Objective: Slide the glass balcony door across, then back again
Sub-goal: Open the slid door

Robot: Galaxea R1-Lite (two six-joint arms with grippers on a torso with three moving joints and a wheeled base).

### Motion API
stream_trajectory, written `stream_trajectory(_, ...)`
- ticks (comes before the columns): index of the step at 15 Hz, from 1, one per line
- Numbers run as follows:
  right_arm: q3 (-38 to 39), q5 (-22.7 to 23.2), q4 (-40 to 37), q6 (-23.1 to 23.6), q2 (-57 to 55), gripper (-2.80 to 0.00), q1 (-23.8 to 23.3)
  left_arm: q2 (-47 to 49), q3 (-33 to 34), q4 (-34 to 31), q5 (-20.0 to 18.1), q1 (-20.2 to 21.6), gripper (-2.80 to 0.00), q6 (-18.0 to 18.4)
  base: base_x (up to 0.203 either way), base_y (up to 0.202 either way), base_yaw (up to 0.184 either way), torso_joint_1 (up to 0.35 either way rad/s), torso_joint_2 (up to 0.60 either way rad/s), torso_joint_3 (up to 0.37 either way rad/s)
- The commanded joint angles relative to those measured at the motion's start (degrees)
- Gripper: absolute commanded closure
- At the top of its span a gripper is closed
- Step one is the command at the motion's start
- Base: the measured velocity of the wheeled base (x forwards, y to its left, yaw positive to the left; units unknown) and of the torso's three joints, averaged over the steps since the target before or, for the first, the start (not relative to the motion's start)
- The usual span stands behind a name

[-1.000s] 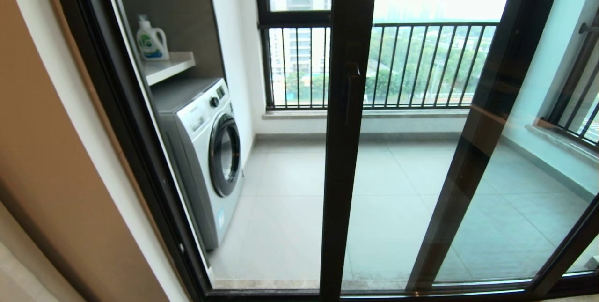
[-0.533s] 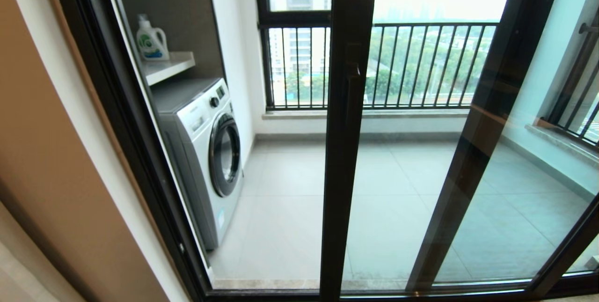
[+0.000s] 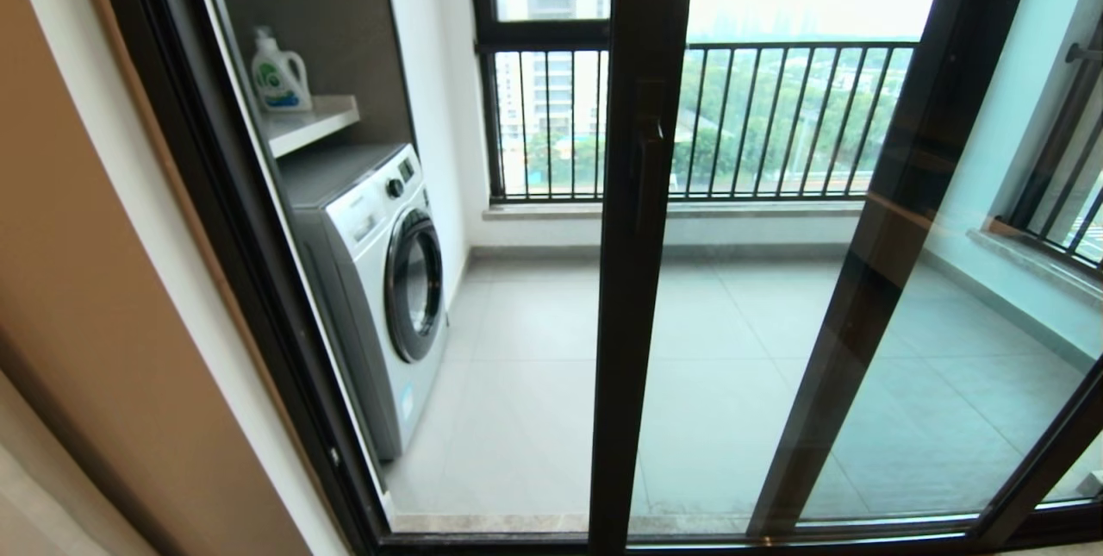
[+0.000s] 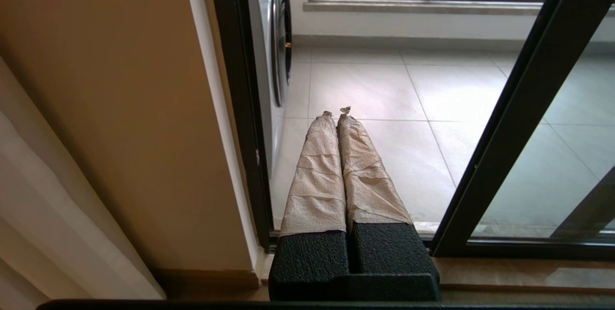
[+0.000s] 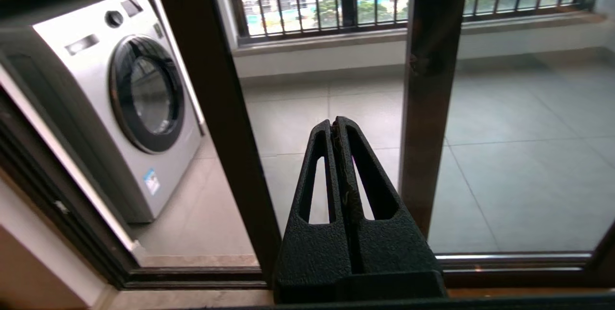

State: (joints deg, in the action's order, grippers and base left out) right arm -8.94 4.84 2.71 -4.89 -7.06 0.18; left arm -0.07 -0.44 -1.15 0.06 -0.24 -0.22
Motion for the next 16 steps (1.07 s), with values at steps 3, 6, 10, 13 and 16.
stream_trajectory(3,-11.75,4.91,11.58,-3.44,-36.08,0.0,2.48,0.16,0.0,0.0,0.03,-0.02,0.0,-0.04,0.0,0.0,0.0,0.0,0.0,0.0)
stream_trajectory(6,-20.1,7.53,24.22,-3.63,-58.56,0.0,7.02,0.16,0.0,-0.01,0.03,-0.02,0.0,-0.04,0.0,0.0,0.0,0.0,0.0,0.0)
stream_trajectory(10,-36.49,5.82,32.37,-2.73,-78.51,0.0,19.85,0.16,0.0,0.0,0.03,-0.02,0.0,-0.04,0.0,0.0,0.0,0.0,0.0,0.0)
stream_trajectory(13,-45.81,0.57,33.72,0.91,-85.76,0.0,28.14,0.16,0.0,0.0,0.03,-0.02,0.0,-0.04,0.0,0.0,0.0,0.0,0.0,0.0)
stream_trajectory(16,-51.38,-1.31,33.68,2.64,-92.29,0.0,30.3,0.16,0.0,0.0,0.03,-0.02,0.0,-0.04,0.0,0.0,0.0,0.0,0.0,0.0)
